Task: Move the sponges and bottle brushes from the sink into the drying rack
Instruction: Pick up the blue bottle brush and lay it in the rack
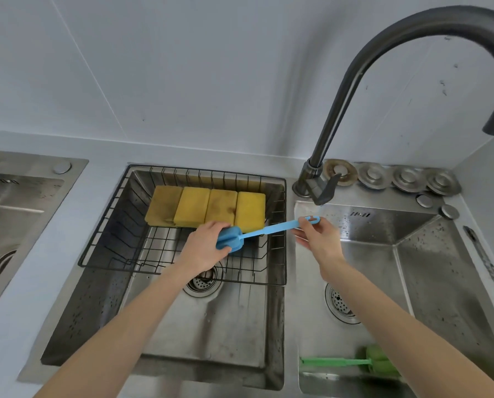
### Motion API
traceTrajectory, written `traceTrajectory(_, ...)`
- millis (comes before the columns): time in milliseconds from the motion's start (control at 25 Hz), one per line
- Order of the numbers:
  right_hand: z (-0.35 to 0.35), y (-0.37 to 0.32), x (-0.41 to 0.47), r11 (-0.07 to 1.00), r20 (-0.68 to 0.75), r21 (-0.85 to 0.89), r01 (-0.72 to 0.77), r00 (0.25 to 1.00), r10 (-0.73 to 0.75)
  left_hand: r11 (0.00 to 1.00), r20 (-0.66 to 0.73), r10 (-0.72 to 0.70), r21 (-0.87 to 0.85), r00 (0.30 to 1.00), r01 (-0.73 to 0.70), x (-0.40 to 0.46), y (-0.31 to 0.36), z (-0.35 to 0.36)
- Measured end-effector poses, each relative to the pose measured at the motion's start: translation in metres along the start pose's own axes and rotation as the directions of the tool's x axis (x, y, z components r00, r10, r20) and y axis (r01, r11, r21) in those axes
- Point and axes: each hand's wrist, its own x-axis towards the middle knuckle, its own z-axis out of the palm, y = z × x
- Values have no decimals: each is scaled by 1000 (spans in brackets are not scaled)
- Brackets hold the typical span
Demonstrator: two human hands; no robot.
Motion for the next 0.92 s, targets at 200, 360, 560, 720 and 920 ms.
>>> traceTrajectory(200,2,13,19,998,-3,-44,-53,999,52,999,-15,-45,28,999,45,17,-7,15)
traceTrajectory(360,1,20,27,996,-14,-43,-74,997,74,999,-28,-51,9,998,51,22,-8,24)
traceTrajectory(560,3,21,32,997,-29,-47,-69,997,67,998,-71,-58,20,996,60,22,-9,29)
traceTrajectory(720,3,23,30,993,-43,-111,-34,999,29,997,-62,-72,30,995,74,19,-7,28)
traceTrajectory(920,-9,29,26,981,-27,-192,-24,999,19,997,-61,-72,32,996,74,7,0,24)
